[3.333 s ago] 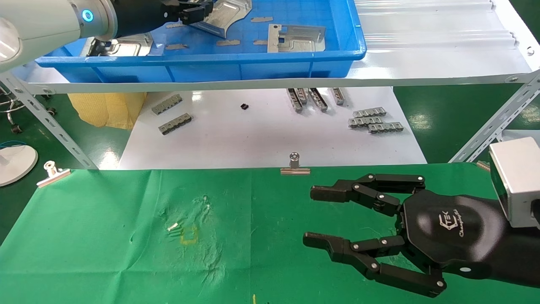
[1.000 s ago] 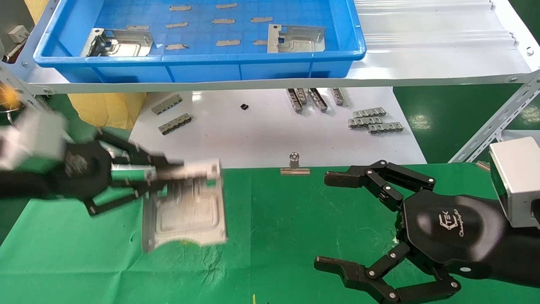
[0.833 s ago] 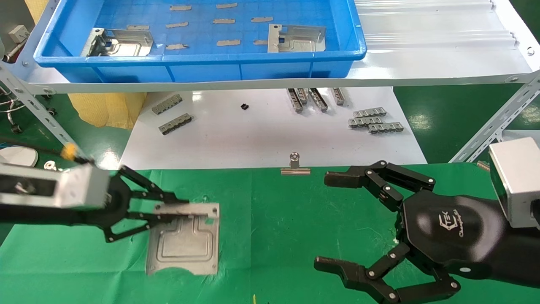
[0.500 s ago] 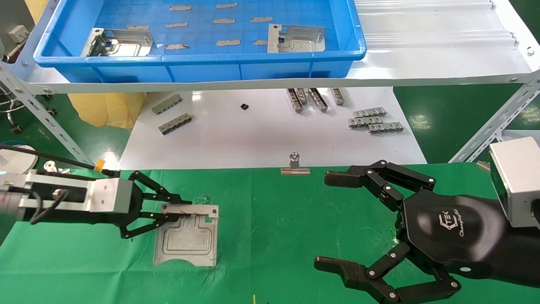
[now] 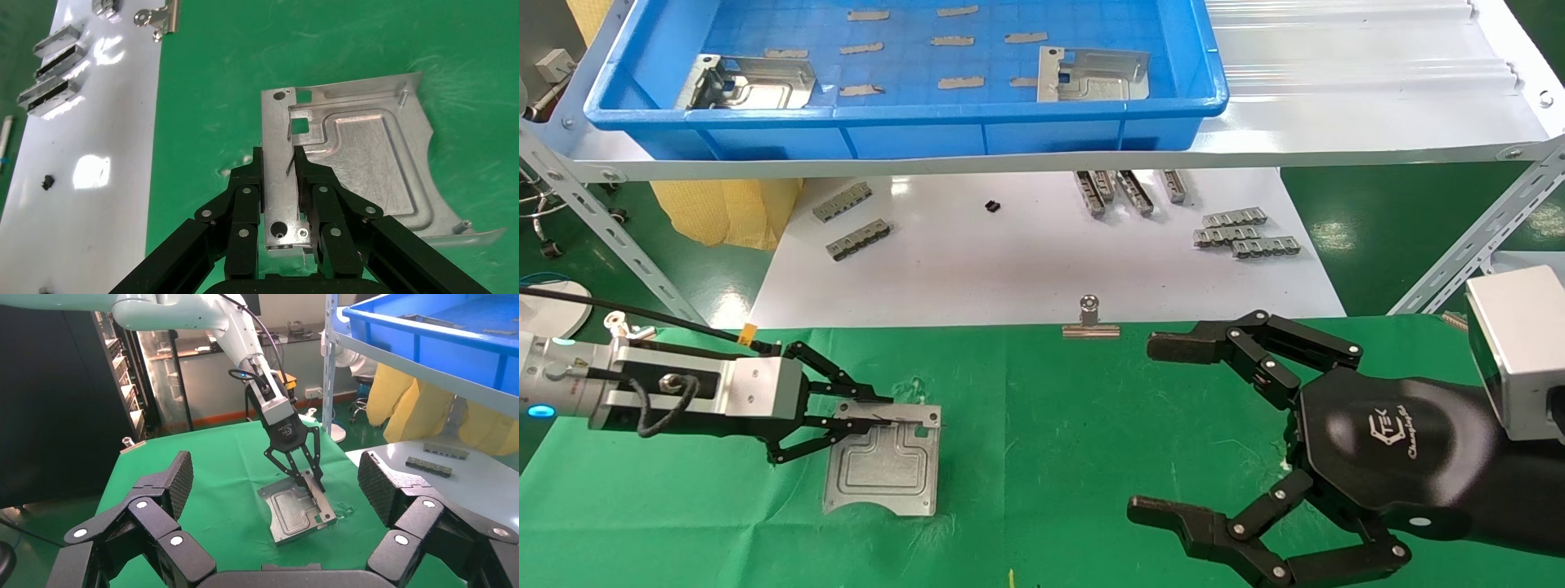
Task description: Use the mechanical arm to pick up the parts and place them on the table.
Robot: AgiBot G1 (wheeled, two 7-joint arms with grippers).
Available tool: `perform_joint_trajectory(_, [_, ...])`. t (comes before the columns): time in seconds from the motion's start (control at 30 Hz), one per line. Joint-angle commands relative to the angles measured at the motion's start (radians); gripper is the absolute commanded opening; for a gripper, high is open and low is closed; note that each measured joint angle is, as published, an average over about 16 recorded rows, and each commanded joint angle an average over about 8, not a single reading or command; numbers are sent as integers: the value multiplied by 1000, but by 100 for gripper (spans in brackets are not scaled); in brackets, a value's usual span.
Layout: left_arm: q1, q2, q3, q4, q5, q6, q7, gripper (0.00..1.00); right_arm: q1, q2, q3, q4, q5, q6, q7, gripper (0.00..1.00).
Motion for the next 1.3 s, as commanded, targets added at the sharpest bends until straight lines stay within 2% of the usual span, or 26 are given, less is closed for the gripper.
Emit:
perform_joint_trajectory(0.03, [-1,10,1,25,2,-7,16,100,0,0,0,0,0,0,0,100])
perform_joint_trajectory(0.33, [-9,15,-17,72,-28,38,45,100,0,0,0,0,0,0,0,100])
perform_joint_trajectory(0.67, [40,-21,-76,139,-126,61,-104,100,0,0,0,0,0,0,0,100])
perform_joint_trajectory(0.8, [50,-26,-84,153,-138,62,-121,100,0,0,0,0,0,0,0,100])
perform_joint_trajectory(1.07, [49,-25,-84,127,-133,61,-111,100,0,0,0,0,0,0,0,100])
perform_joint_trajectory(1.3, [103,-56,-134,14,-162,53,-190,100,0,0,0,0,0,0,0,100])
